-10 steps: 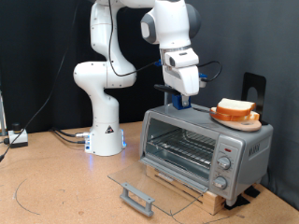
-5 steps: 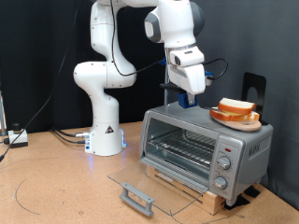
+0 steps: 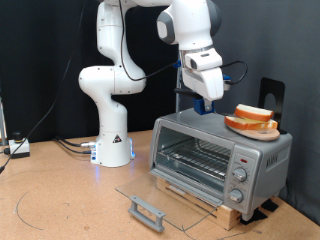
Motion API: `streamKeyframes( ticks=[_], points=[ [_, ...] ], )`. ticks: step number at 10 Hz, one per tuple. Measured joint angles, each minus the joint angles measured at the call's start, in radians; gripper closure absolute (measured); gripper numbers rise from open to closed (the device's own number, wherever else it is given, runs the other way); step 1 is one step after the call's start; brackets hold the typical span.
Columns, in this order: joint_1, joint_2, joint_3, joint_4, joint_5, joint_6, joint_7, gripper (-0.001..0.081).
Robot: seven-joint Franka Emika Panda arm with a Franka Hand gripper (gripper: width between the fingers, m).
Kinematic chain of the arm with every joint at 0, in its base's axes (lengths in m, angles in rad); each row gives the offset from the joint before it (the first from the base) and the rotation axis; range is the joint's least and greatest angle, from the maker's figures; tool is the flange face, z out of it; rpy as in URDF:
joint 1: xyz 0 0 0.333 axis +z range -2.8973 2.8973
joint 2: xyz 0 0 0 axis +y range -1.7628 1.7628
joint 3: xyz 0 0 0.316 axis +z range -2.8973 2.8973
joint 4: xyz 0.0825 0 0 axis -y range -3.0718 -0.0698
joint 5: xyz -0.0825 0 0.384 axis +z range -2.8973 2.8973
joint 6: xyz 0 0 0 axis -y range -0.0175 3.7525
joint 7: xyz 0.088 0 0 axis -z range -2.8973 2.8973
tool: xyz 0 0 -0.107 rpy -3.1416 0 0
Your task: Make a piece of toast with the oven
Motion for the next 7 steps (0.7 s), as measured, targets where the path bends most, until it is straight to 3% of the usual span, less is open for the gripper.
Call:
streamKeyframes(
  ticks=[7],
  points=[
    [0.008,0.001,0.051,0.0,0.0,-0.022,0.011,0.0411]
  ],
)
